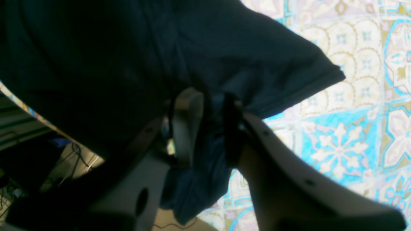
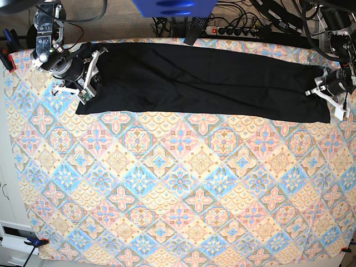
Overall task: Fold the T-shirt properly
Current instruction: 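Regrasp the strip end with the left gripper and pull it taut, then fold the strip end with the left gripper inward toward the right gripper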
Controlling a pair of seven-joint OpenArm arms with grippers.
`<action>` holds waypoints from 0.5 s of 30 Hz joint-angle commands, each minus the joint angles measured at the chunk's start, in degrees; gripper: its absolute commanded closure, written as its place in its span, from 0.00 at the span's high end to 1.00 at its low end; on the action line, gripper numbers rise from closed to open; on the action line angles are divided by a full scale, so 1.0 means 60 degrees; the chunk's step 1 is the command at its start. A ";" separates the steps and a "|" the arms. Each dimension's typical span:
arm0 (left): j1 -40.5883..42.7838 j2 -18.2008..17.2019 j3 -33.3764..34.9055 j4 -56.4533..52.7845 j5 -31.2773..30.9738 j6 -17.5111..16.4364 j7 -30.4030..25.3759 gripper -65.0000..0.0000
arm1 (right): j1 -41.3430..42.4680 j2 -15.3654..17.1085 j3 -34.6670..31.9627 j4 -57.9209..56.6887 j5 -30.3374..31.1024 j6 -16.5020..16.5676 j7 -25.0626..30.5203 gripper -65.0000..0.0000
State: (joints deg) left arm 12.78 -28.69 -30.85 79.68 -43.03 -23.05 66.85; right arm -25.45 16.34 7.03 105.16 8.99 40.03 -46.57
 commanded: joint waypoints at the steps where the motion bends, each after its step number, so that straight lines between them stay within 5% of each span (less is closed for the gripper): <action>1: 0.0105 -0.0091 0.0021 0.0559 -0.0221 -0.0078 -0.0145 0.00 | 0.0030 0.0141 0.0082 0.0194 0.0105 -0.0005 0.0149 0.22; 7: 0.0984 0.0803 0.0798 0.2947 -0.0221 -0.0063 -0.0116 0.00 | 0.0030 0.0156 0.0463 0.0209 0.0105 -0.0005 0.0149 0.22; 15: 0.1116 0.2415 0.0929 0.4442 -0.0221 -0.0063 0.1452 0.00 | 0.0030 0.0156 0.1474 0.0209 0.0120 -0.0005 0.0149 0.22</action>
State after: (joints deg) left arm 19.84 -13.41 -24.93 105.43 -43.75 -23.27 76.07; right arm -25.41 16.40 15.27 105.34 9.23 40.07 -46.54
